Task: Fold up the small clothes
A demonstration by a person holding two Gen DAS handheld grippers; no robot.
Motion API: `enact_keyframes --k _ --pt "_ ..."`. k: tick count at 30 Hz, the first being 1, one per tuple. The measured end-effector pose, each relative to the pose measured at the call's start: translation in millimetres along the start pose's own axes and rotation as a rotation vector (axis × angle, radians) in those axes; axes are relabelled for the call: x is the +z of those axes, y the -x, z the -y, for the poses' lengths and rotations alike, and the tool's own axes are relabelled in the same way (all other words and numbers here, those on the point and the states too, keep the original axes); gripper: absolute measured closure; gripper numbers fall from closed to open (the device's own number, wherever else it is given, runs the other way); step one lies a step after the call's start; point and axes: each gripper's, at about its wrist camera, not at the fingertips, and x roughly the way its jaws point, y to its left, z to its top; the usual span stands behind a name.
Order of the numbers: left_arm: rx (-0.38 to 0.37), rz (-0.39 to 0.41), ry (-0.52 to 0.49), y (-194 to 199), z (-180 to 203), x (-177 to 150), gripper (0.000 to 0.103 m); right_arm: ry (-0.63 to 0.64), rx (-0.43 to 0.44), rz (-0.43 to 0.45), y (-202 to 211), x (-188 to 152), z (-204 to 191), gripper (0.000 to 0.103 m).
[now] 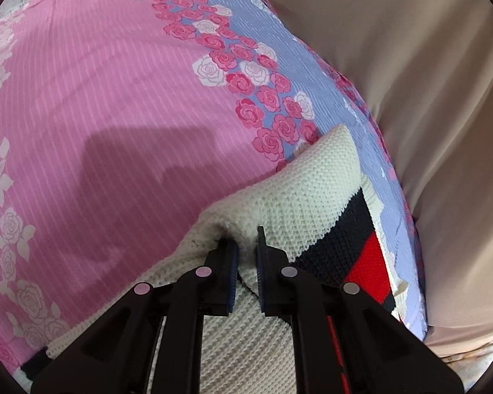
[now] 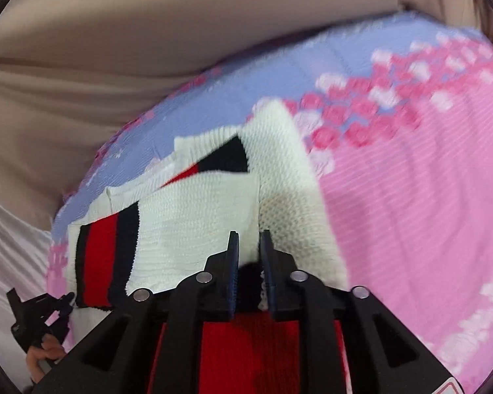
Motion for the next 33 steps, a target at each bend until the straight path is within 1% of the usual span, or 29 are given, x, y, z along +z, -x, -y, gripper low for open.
enact_keyframes --k 1,2,3,5,6,7,8,9,10,11,12,13,15,16,17,18,19,20,24,26,28,29,30,31,32,33 --pt "-0.016 0.0 0.004 1 -3 0 0.093 0.027 0.028 0.01 9 -3 -9 0.086" --pt "-0.028 0.001 0.007 1 -5 -1 0.092 0.079 0.069 -0.003 12 -3 -30 0.086" --pt "-0.035 0.002 0.012 1 -6 -1 0.092 0.146 0.104 -0.033 6 0 -49 0.085" --pt "-0.039 0.007 0.012 2 -7 -2 0.092 0.288 0.18 -0.088 -13 1 -106 0.085" --pt "-0.039 0.009 0.008 2 -7 -2 0.092 0.372 0.241 -0.118 -25 -1 -142 0.085" --pt "-0.04 0.009 0.007 2 -7 -2 0.092 0.426 0.28 -0.154 -43 -4 -174 0.086" --pt "-0.04 0.01 0.005 2 -8 -2 0.092 0.479 0.315 -0.206 -61 -6 -204 0.087" --pt "-0.041 0.01 0.005 2 -9 -1 0.092 0.52 0.332 -0.257 -79 -12 -233 0.087" --pt "-0.043 0.009 0.002 2 -9 0 0.092 0.553 0.338 -0.29 -96 -16 -256 0.092" --pt "-0.045 0.008 -0.004 1 -10 1 0.092 0.595 0.331 -0.307 -112 -18 -277 0.092" --pt "-0.047 0.008 -0.009 1 -11 2 0.092 0.643 0.302 -0.324 -129 -22 -297 0.092" --pt "-0.052 0.006 -0.015 1 -12 3 0.092 0.669 0.281 -0.341 -145 -31 -305 0.092" --pt "-0.061 0.005 -0.026 1 -14 3 0.092 0.706 0.238 -0.378 -179 -36 -329 0.093" --pt "-0.063 0.006 -0.031 2 -15 4 0.092 0.72 0.234 -0.367 -185 -38 -334 0.098" --pt "-0.065 0.008 -0.036 2 -16 4 0.092 0.738 0.22 -0.357 -199 -40 -342 0.098" --pt "-0.068 0.01 -0.04 2 -17 5 0.092 0.746 0.211 -0.34 -203 -39 -350 0.1" --pt "-0.074 0.012 -0.043 1 -18 5 0.092 0.754 0.204 -0.33 -203 -42 -347 0.101" --pt "-0.078 0.018 -0.05 1 -18 5 0.092 0.762 0.196 -0.322 -208 -41 -354 0.101" --pt "-0.064 0.042 -0.091 1 -14 3 0.092 0.787 0.175 -0.293 -236 -40 -378 0.103" --pt "-0.056 0.045 -0.089 2 -14 4 0.092 0.805 0.163 -0.284 -238 -42 -383 0.103" --pt "-0.047 0.038 -0.081 3 -13 5 0.092 0.765 0.178 -0.282 -227 -38 -378 0.102" --pt "-0.043 0.034 -0.084 3 -12 5 0.092 0.708 0.224 -0.264 -210 -34 -366 0.101" --pt "-0.041 0.031 -0.089 3 -12 5 0.092 0.647 0.277 -0.226 -185 -28 -347 0.101" --pt "-0.039 0.029 -0.092 3 -12 5 0.092 0.6 0.288 -0.182 -160 -25 -323 0.098" --pt "-0.039 0.027 -0.095 3 -12 5 0.092 0.558 0.271 -0.145 -139 -23 -296 0.093" --pt "-0.037 0.026 -0.097 2 -12 5 0.092 0.503 0.235 -0.104 -116 -21 -259 0.082"
